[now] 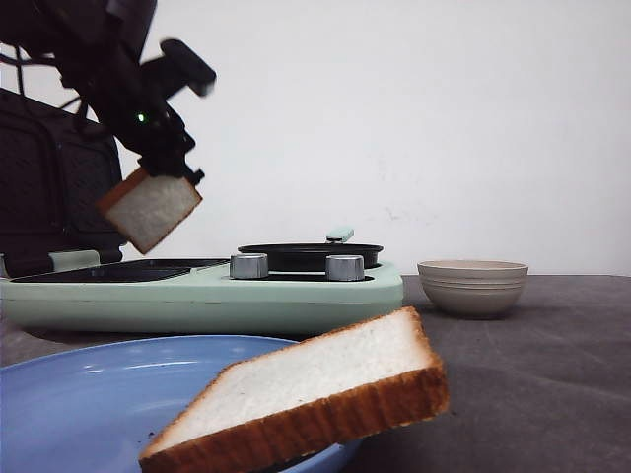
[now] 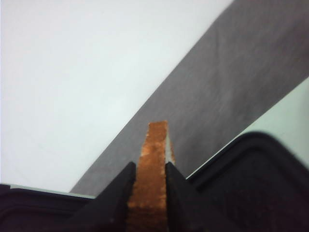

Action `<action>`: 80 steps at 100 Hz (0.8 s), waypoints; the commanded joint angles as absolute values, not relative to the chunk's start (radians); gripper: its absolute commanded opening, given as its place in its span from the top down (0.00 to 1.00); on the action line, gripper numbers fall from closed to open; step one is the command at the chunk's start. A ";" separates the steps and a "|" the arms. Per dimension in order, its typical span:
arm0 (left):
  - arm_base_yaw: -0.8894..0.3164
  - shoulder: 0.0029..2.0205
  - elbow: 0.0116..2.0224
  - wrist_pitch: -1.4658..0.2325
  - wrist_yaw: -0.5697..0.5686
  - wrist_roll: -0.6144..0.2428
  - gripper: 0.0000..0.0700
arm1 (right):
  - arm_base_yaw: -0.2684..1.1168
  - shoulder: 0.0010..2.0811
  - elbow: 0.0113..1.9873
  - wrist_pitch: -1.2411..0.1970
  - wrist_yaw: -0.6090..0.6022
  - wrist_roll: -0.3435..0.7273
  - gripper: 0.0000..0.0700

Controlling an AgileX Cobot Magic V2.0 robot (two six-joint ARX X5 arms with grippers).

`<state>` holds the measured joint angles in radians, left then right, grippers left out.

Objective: Make breakfast with bread and shrimp
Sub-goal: 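Carry the bread to the farther press plate and release it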

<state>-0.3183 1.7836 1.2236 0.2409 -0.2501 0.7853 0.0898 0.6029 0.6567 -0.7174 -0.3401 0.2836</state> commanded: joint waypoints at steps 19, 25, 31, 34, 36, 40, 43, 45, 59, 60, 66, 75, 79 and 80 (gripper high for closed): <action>-0.323 1.848 1.267 0.262 -0.269 0.875 0.99 | 0.091 0.606 0.673 -0.712 -0.340 0.269 1.00; -0.323 1.853 1.267 0.259 -0.269 0.875 0.99 | 0.091 0.606 0.673 -0.712 -0.340 0.269 1.00; -0.324 1.856 1.267 0.259 -0.269 0.874 0.99 | 0.091 0.606 0.673 -0.712 -0.340 0.269 1.00; -0.325 1.857 1.267 0.259 -0.269 0.874 0.99 | 0.091 0.606 0.673 -0.712 -0.340 0.269 1.00; -0.326 1.858 1.267 0.259 -0.269 0.874 0.99 | 0.091 0.606 0.673 -0.712 -0.340 0.269 1.00; -0.326 1.858 1.267 0.258 -0.269 0.874 0.99 | 0.091 0.606 0.673 -0.712 -0.340 0.269 1.00; -0.327 1.858 1.267 0.258 -0.269 0.874 0.99 | 0.091 0.606 0.673 -0.712 -0.340 0.269 1.00; -0.327 1.858 1.267 0.258 -0.269 0.873 0.99 | 0.091 0.606 0.673 -0.712 -0.340 0.269 1.00; -0.327 1.858 1.267 0.254 -0.269 0.870 0.99 | 0.091 0.606 0.673 -0.712 -0.340 0.269 1.00; -0.328 1.858 1.267 0.254 -0.269 0.868 0.99 | 0.091 0.606 0.673 -0.712 -0.340 0.269 1.00; -0.328 1.858 1.267 0.254 -0.269 0.845 0.99 | 0.091 0.606 0.673 -0.713 -0.340 0.269 1.00; -0.330 1.858 1.267 0.255 -0.266 0.817 0.99 | 0.091 0.606 0.673 -0.714 -0.340 0.269 1.00; -0.330 1.858 1.267 0.254 -0.264 0.817 0.99 | 0.091 0.606 0.673 -0.714 -0.340 0.269 1.00; -0.330 1.858 1.267 0.254 -0.263 0.817 0.99 | 0.091 0.606 0.673 -0.714 -0.340 0.269 1.00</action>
<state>-0.3248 1.8320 1.2419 0.2436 -0.2634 0.8391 0.0898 0.6029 0.6567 -0.7185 -0.3401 0.2836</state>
